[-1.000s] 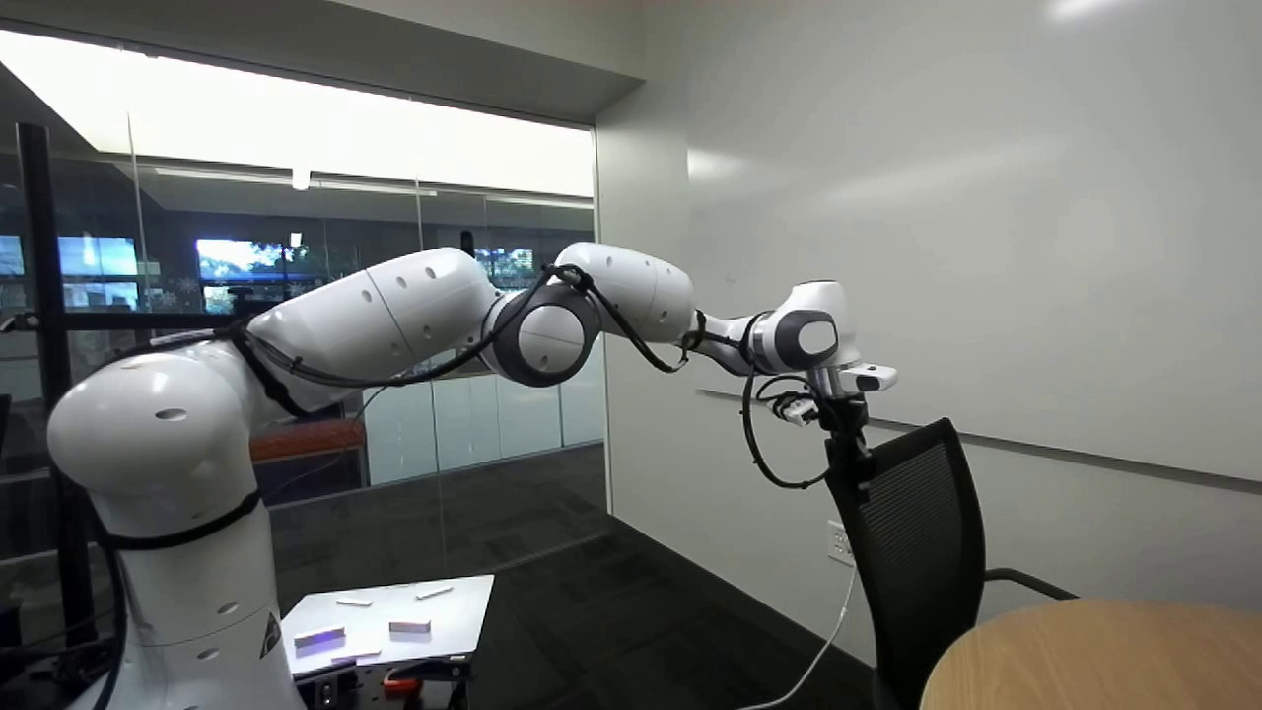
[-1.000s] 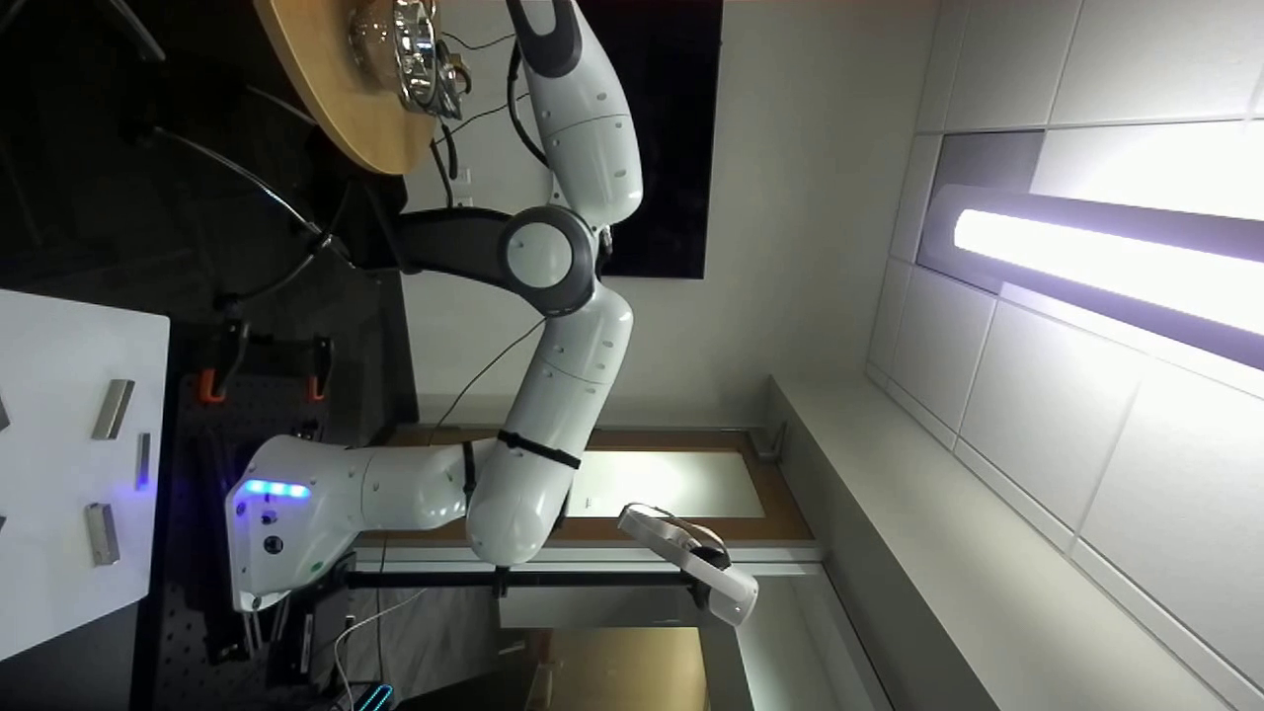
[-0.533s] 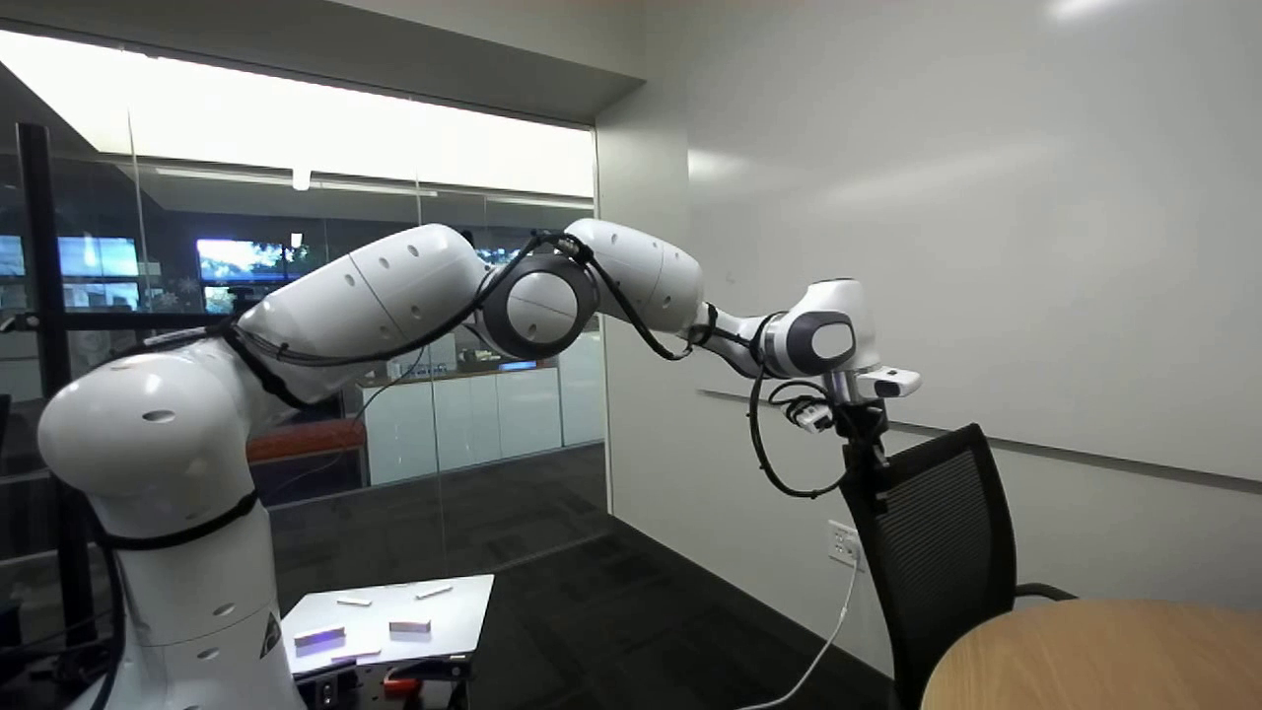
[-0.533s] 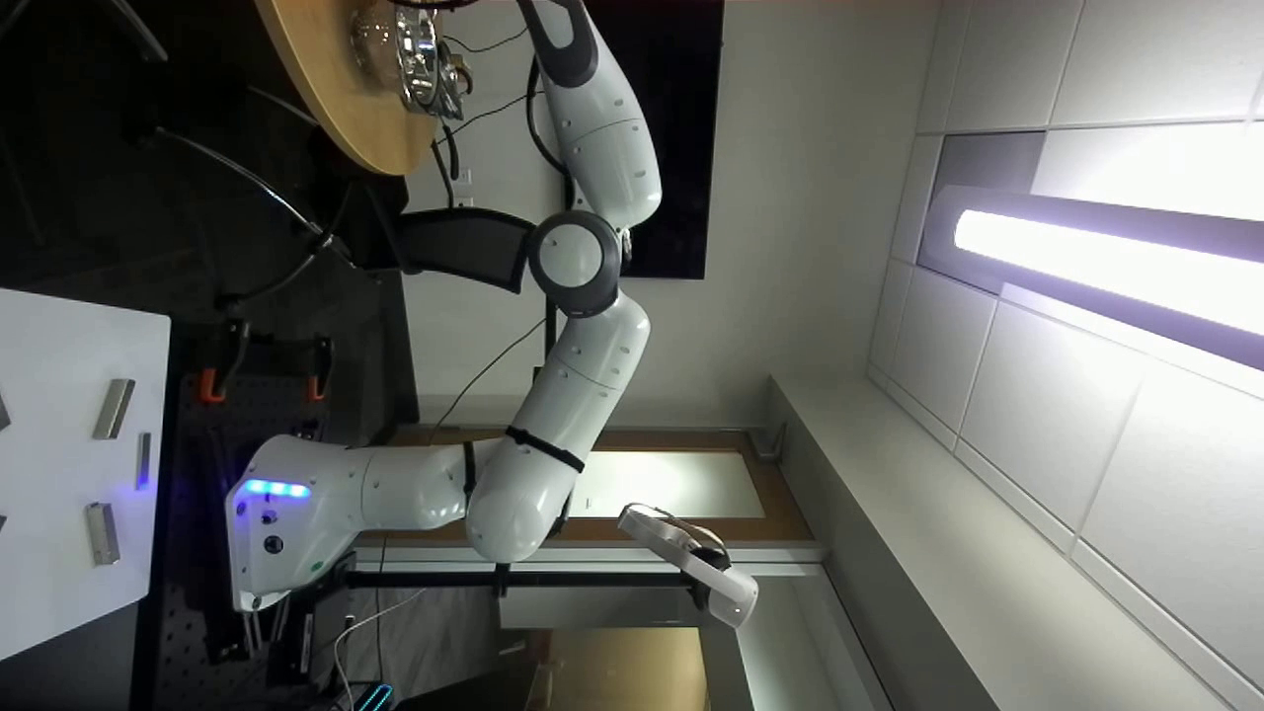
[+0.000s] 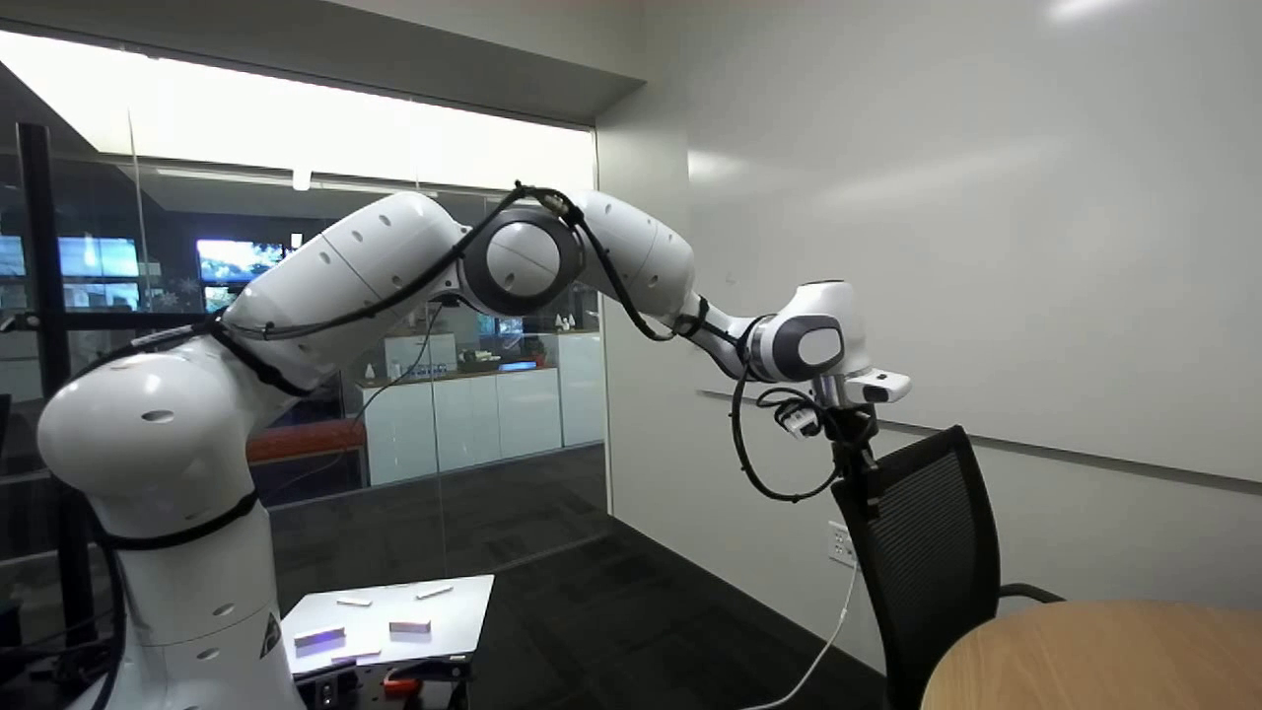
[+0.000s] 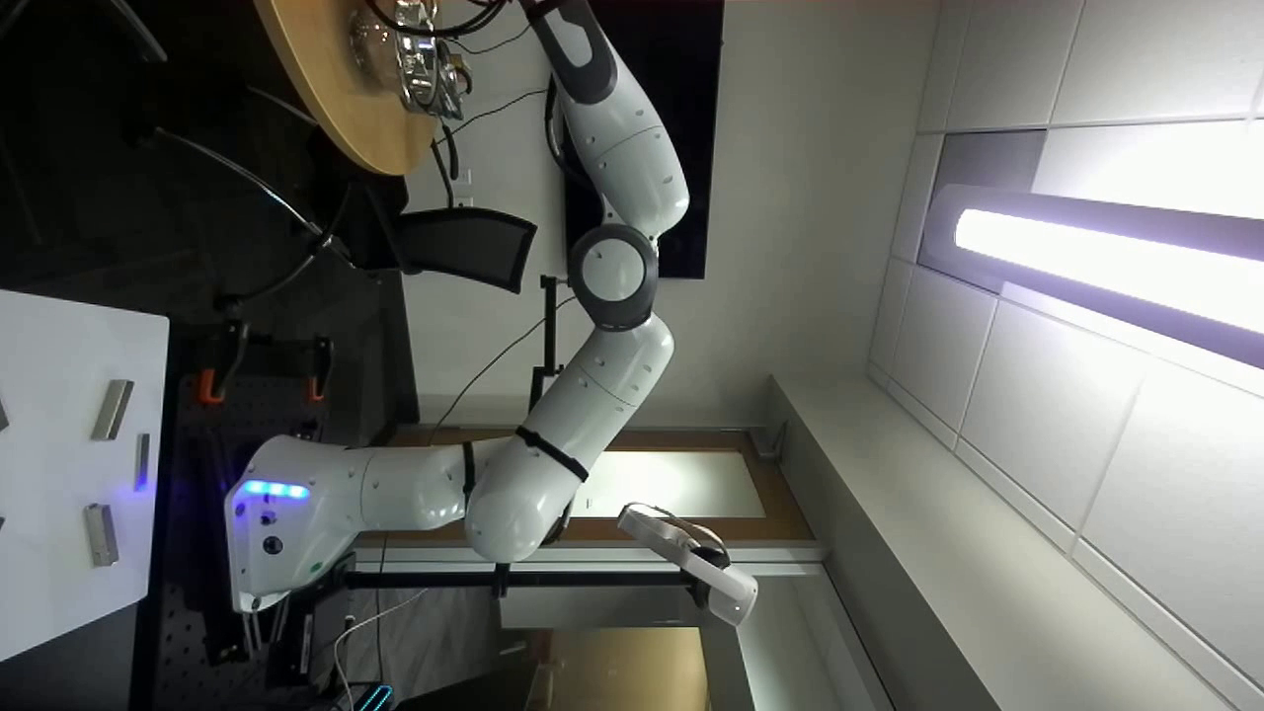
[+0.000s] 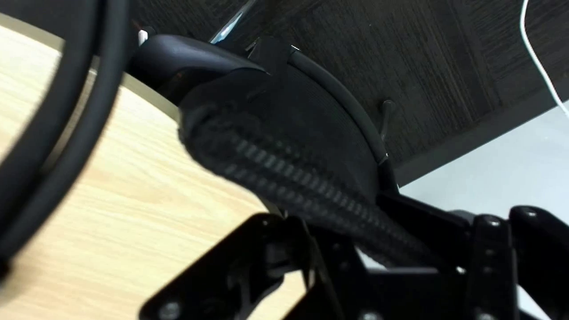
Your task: Push the black chair in towards the table
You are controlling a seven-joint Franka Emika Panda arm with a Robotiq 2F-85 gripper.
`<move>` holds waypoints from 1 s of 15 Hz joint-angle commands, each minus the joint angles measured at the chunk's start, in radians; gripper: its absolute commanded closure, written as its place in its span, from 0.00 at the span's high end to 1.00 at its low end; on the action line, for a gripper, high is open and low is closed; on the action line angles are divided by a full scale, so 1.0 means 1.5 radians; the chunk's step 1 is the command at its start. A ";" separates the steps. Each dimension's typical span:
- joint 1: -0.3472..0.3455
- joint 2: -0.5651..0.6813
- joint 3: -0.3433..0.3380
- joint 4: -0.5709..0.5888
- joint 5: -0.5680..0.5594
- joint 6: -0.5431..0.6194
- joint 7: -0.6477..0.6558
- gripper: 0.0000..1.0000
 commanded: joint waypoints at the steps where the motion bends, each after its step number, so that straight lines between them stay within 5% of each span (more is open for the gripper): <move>1: -0.005 -0.119 0.013 -0.154 0.047 0.071 0.039 0.63; 6: -0.003 -0.209 0.050 -0.276 0.017 0.107 -0.122 0.99; 11: -0.012 -0.348 0.091 -0.414 0.003 0.091 -0.270 1.00; 15: -0.011 -0.483 0.115 -0.535 0.021 0.143 -0.257 1.00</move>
